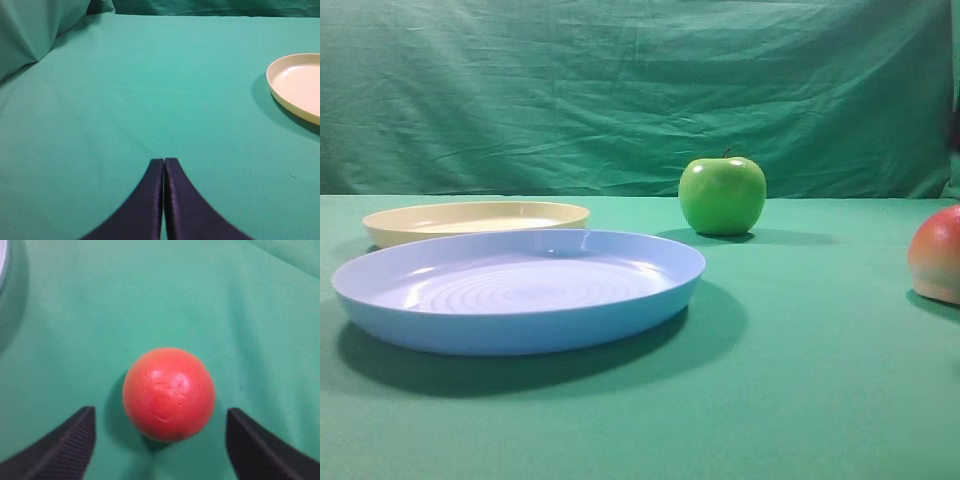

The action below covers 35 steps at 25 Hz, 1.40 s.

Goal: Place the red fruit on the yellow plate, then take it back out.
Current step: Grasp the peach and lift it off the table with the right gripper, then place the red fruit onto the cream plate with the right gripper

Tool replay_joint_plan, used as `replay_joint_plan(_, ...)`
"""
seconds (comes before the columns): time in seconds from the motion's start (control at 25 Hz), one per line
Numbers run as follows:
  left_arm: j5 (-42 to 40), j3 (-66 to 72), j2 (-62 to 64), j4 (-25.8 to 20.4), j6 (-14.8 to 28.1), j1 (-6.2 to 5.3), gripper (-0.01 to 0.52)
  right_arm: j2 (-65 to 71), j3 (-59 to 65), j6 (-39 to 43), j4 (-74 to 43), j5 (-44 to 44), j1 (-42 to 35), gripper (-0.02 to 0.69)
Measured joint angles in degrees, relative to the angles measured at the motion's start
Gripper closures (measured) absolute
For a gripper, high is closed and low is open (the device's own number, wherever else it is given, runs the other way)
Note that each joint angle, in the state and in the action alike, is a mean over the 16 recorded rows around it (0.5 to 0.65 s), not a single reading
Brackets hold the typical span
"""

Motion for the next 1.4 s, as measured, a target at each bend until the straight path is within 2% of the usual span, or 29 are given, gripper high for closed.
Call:
replay_joint_plan(0.16,0.00,0.00,0.00,0.00,0.00,0.00,0.514,3.60,-0.04,0.12,-0.01,-2.21,0.00,0.025)
replay_joint_plan(0.4,0.00,0.00,0.00,0.00,0.00,0.00,0.514,7.40,-0.04,0.21,-0.01,-4.62,0.00,0.086)
replay_joint_plan(0.84,0.00,0.00,0.00,0.00,0.00,0.00,0.514,9.35,-3.60,0.36,-0.01,-2.98,0.14,0.358)
replay_joint_plan(1.04,0.00,0.00,0.00,0.00,0.00,0.00,0.514,9.46,-11.03,0.45,0.01,0.89,1.44,0.438)
replay_joint_plan(1.4,0.00,0.00,0.00,0.00,0.00,0.00,0.514,12.05,-30.66,0.48,0.18,2.73,8.48,0.459)
